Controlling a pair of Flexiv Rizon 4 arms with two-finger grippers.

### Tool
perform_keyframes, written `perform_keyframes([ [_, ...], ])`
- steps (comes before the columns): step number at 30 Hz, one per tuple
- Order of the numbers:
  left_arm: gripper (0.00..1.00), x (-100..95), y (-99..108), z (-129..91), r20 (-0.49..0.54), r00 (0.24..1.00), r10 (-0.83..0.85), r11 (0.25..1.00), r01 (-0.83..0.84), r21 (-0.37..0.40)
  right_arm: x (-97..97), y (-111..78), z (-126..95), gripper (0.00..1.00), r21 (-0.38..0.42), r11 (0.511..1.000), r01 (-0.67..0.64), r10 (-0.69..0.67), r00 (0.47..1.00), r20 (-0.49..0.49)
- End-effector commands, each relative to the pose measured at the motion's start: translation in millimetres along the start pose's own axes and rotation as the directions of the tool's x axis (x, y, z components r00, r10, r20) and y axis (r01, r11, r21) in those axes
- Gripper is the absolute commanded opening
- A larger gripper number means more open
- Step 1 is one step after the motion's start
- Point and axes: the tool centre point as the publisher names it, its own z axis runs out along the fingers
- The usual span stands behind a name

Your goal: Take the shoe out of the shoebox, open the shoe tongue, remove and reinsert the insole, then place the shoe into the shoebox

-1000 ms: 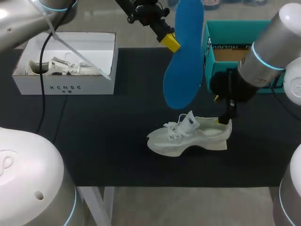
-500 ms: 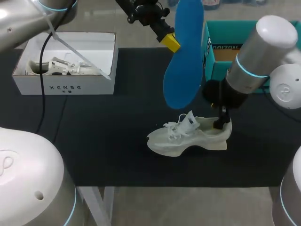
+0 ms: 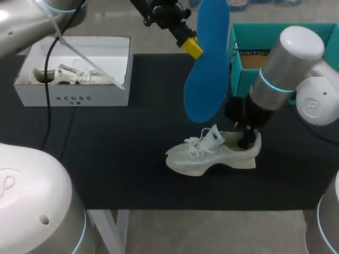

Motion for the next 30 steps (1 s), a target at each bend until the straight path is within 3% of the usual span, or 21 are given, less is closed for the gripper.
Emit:
perform_keyframes([
  [1, 0.0, -0.4, 0.1, -0.1, -0.001, 1.0, 0.001, 1.0, -0.001, -0.001, -4.2, -1.4, 5.7, 0.0, -0.002, 1.0, -0.005, 0.005, 1.0, -0.011],
  [2, 0.0, -0.4, 0.1, -0.1, -0.001, 1.0, 0.001, 1.0, -0.001, -0.001, -4.0, -2.6, 5.8, 0.0, -0.03, 1.0, -0.007, 0.006, 1.0, -0.021],
  [18, 0.0, -0.4, 0.1, -0.1, -0.001, 1.0, 0.001, 1.0, -0.001, -0.001, -0.1, -12.2, -0.6, 0.0, -0.022, 1.0, -0.021, 0.021, 1.0, -0.014],
  [30, 0.0, -0.4, 0.1, -0.1, -0.001, 1.0, 0.001, 1.0, -0.001, -0.001, -1.3, -20.1, -60.6, 0.0, -0.016, 1.0, -0.025, 0.026, 0.996, 0.087],
])
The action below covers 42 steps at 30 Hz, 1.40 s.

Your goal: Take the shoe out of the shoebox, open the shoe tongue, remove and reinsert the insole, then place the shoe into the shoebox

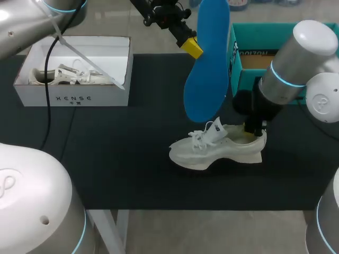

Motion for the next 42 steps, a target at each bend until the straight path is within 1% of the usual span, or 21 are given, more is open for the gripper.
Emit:
perform_keyframes([
  [1, 0.0, -0.4, 0.1, 0.0, -0.001, 1.0, 0.001, 1.0, -0.001, -0.001, 11.2, -7.9, -37.9, 0.0, 0.001, 1.0, -0.004, 0.004, 0.999, 0.044],
  [4, 0.0, -0.4, 0.1, 0.0, -0.001, 1.0, 0.001, 1.0, -0.001, -0.001, 13.7, -9.9, -44.2, 0.0, -0.002, 1.0, -0.002, 0.002, 0.999, 0.054],
  [6, 0.0, -0.4, 0.1, 0.0, -0.001, 1.0, 0.001, 1.0, -0.001, -0.001, 16.9, -8.7, -43.4, 0.0, 0.001, 1.0, -0.003, 0.003, 0.999, 0.05],
  [7, 0.0, -0.4, 0.1, 0.0, -0.001, 1.0, 0.001, 1.0, -0.001, -0.001, 18.7, -7.4, -42.4, 0.0, 0.017, 1.0, 0.0, -0.001, 0.999, 0.053],
  [26, 0.0, -0.4, 0.1, 0.0, -0.001, 1.0, 0.001, 1.0, -0.001, -0.001, 18.7, -7.4, -42.4, 0.0, 0.017, 1.0, 0.0, -0.001, 0.999, 0.053],
  [27, 0.0, -0.4, 0.1, 0.0, -0.001, 1.0, 0.001, 1.0, -0.001, -0.001, 18.2, -7.6, -42.4, 0.0, 0.023, 0.998, -0.057, 0.055, 0.996, 0.069],
  [28, 0.0, -0.4, 0.1, 0.0, -0.001, 1.0, 0.001, 1.0, -0.001, -0.001, 20.3, -8.5, -42.8, 0.0, 0.027, 0.988, -0.15, 0.147, 0.984, 0.097],
  [29, 0.0, -0.4, 0.1, 0.0, -0.001, 1.0, 0.001, 1.0, -0.001, -0.001, 22.7, -9.9, -42.2, 0.0, 0.024, 0.971, -0.238, 0.234, 0.966, 0.113],
  [30, 0.0, -0.4, 0.1, 0.0, -0.001, 1.0, 0.001, 1.0, -0.001, -0.001, 25.5, -12.2, -39.9, 0.0, 0.052, 0.948, -0.313, 0.302, 0.941, 0.153],
  [31, 0.0, -0.4, 0.1, 0.0, -0.001, 1.0, 0.001, 1.0, -0.001, -0.001, 30.3, -13.9, -37.0, 0.0, 0.063, 0.922, -0.381, 0.362, 0.91, 0.203],
  [32, 0.0, -0.4, 0.1, 0.0, -0.001, 1.0, 0.001, 1.0, -0.001, -0.001, 33.9, -14.9, -35.7, 0.0, 0.045, 0.885, -0.463, 0.444, 0.871, 0.211],
  [33, 0.0, -0.4, 0.1, 0.0, -0.001, 1.0, 0.001, 1.0, -0.001, -0.001, 38.7, -16.8, -34.2, 0.0, 0.051, 0.848, -0.527, 0.502, 0.831, 0.238],
  [34, 0.0, -0.4, 0.1, 0.0, -0.001, 1.0, 0.001, 1.0, -0.001, -0.001, 44.0, -17.2, -32.4, 0.0, 0.057, 0.821, -0.569, 0.533, 0.798, 0.281],
  [35, 0.0, -0.4, 0.1, 0.0, -0.001, 1.0, 0.001, 1.0, -0.001, -0.001, 49.2, -17.2, -31.2, 0.0, 0.04, 0.777, -0.628, 0.592, 0.751, 0.292],
  [36, 0.0, -0.4, 0.1, 0.0, -0.001, 1.0, 0.001, 1.0, -0.001, -0.001, 53.7, -17.2, -30.9, 0.0, 0.021, 0.741, -0.671, 0.64, 0.715, 0.282],
  [37, 0.0, -0.4, 0.1, 0.0, -0.001, 1.0, 0.001, 1.0, -0.001, -0.001, 58.8, -17.1, -30.1, 0.0, 0.025, 0.709, -0.704, 0.663, 0.679, 0.315],
  [38, 0.0, -0.4, 0.1, 0.0, -0.001, 1.0, 0.001, 1.0, -0.001, -0.001, 62.2, -17.2, -30.2, 0.0, 0.007, 0.674, -0.739, 0.694, 0.636, 0.337],
  [39, 0.0, -0.4, 0.1, 0.0, -0.001, 1.0, 0.001, 1.0, -0.001, -0.001, 66.5, -16.8, -32.0, 0.0, -0.018, 0.646, -0.763, 0.728, 0.609, 0.314],
  [40, 0.0, -0.4, 0.1, 0.0, -0.001, 1.0, 0.001, 1.0, -0.001, -0.001, 70.0, -16.2, -33.3, 0.0, -0.02, 0.621, -0.784, 0.745, 0.582, 0.327],
  [41, 0.0, -0.4, 0.1, 0.0, -0.001, 1.0, 0.001, 1.0, -0.001, -0.001, 72.9, -15.9, -34.3, 0.0, -0.037, 0.588, -0.808, 0.767, 0.543, 0.342],
  [42, 0.0, -0.4, 0.1, 0.0, -0.001, 1.0, 0.001, 1.0, -0.001, -0.001, 75.5, -16.2, -36.6, 0.0, -0.056, 0.564, -0.824, 0.789, 0.518, 0.332],
])
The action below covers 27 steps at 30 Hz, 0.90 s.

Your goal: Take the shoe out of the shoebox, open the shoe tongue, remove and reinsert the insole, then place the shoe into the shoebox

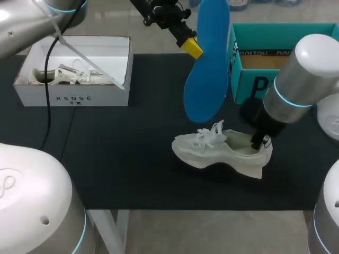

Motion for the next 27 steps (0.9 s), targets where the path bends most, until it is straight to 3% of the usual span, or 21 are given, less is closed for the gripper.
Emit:
perform_keyframes([
  [1, 0.0, -0.4, 0.1, 0.0, -0.001, 1.0, 0.001, 1.0, -0.001, -0.001, 14.3, -6.8, -14.6, 0.0, -0.032, 0.835, -0.549, 0.543, 0.815, 0.201],
  [8, 0.0, -0.4, 0.1, 0.0, -0.001, 1.0, 0.001, 1.0, -0.001, -0.001, 13.5, -18.4, -15.5, 0.0, -0.066, 0.697, -0.714, 0.705, 0.666, 0.242],
  [22, 0.0, -0.4, 0.1, 0.0, -0.001, 1.0, 0.001, 1.0, -0.001, -0.001, 13.4, -19.4, -13.5, 0.0, -0.068, 0.69, -0.721, 0.713, 0.659, 0.24],
  [27, 0.0, -0.4, 0.1, 0.0, -0.001, 1.0, 0.001, 1.0, -0.001, -0.001, 28.6, -24.1, -14.0, 0.0, -0.082, 0.647, -0.758, 0.751, 0.613, 0.247],
])
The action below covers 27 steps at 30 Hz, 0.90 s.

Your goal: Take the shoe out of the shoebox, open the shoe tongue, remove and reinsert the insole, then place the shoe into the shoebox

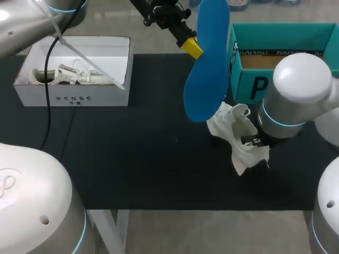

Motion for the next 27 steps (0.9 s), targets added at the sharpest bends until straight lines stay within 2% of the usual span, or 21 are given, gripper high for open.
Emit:
perform_keyframes([
  [1, 0.0, -0.4, 0.1, -0.1, -0.001, 1.0, 0.001, 1.0, -0.001, -0.001, 11.7, -14.6, -3.2, 0.0, -0.013, 0.999, -0.035, 0.036, 0.998, 0.043],
  [9, 0.0, -0.4, 0.1, -0.1, -0.001, 1.0, 0.001, 1.0, -0.001, -0.001, 27.5, -37.8, -1.9, 0.0, -0.016, 0.997, -0.078, 0.079, 0.996, 0.041],
  [19, 0.0, -0.4, 0.1, -0.1, -0.001, 1.0, 0.001, 1.0, -0.001, -0.001, 30.9, -48.3, -2.2, 0.0, -0.018, 0.989, -0.147, 0.148, 0.988, 0.048],
  [27, 0.0, -0.4, 0.1, -0.1, -0.001, 1.0, 0.001, 1.0, -0.001, -0.001, 35.7, -55.8, 14.2, 0.0, -0.001, 0.983, -0.183, 0.183, 0.983, 0.028],
])
